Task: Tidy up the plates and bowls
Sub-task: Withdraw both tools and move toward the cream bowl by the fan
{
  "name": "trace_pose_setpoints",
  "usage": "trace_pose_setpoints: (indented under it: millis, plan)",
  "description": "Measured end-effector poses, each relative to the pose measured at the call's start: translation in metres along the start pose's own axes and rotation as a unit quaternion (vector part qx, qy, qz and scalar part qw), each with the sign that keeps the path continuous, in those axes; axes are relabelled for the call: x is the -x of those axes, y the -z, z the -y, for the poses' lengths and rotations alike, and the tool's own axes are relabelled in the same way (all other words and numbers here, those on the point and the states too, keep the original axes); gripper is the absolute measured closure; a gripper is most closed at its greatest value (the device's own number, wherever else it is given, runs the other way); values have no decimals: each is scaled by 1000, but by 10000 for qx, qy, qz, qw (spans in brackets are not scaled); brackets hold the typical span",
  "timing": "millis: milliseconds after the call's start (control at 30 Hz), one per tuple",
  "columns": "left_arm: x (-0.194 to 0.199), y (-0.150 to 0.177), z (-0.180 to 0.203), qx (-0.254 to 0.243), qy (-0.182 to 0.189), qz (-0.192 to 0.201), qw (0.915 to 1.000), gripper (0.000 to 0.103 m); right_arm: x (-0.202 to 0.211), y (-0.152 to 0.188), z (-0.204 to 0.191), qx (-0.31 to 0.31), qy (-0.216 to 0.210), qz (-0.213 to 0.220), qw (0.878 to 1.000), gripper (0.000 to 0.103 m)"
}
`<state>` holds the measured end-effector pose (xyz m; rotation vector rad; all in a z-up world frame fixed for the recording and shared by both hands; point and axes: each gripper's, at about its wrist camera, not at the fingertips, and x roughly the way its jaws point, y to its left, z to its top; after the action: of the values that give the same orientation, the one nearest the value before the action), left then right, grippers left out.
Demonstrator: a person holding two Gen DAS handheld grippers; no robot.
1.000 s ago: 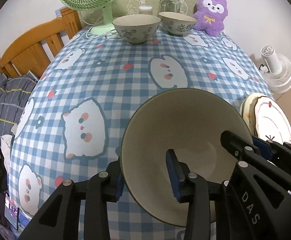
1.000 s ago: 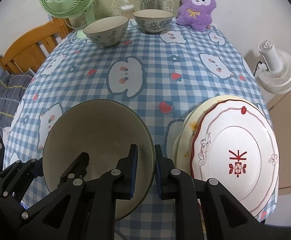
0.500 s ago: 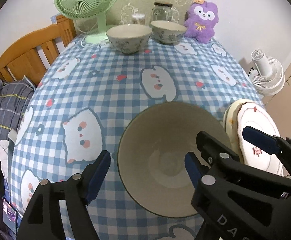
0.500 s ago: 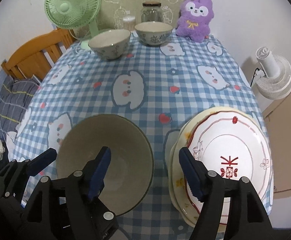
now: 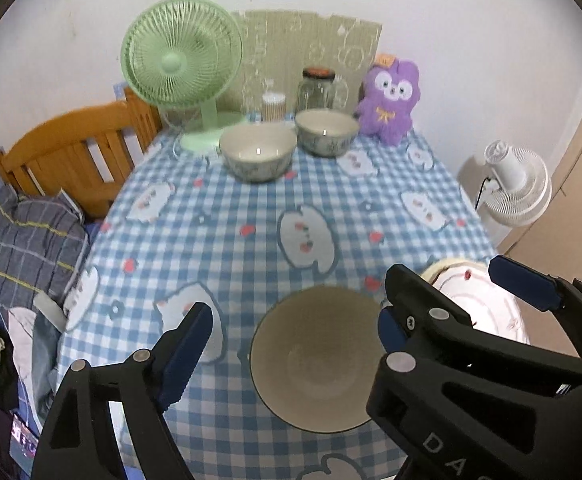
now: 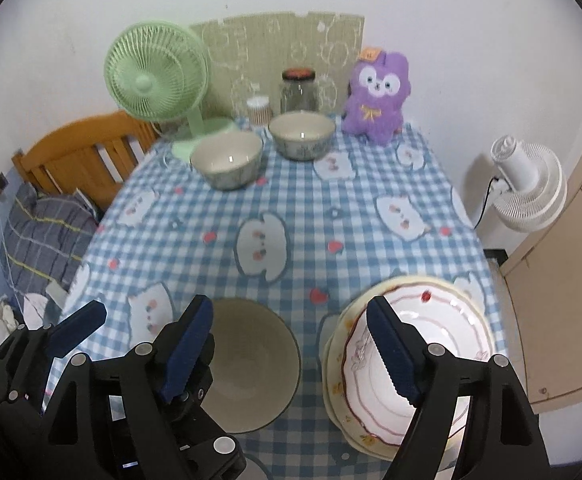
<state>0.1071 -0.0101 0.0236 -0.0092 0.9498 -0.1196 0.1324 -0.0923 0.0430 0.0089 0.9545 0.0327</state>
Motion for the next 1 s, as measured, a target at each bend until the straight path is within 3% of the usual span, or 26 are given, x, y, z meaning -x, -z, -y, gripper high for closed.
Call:
trace_pose_setpoints:
  millis: [467, 1000]
  plan:
    - [46, -45, -1, 150, -246, 486, 9984, 16, 46, -48, -4, 238, -290, 465, 9982, 21]
    - [16, -102, -20, 72, -160, 645, 9978, 16, 16, -103, -17, 208, -94, 635, 9977, 18]
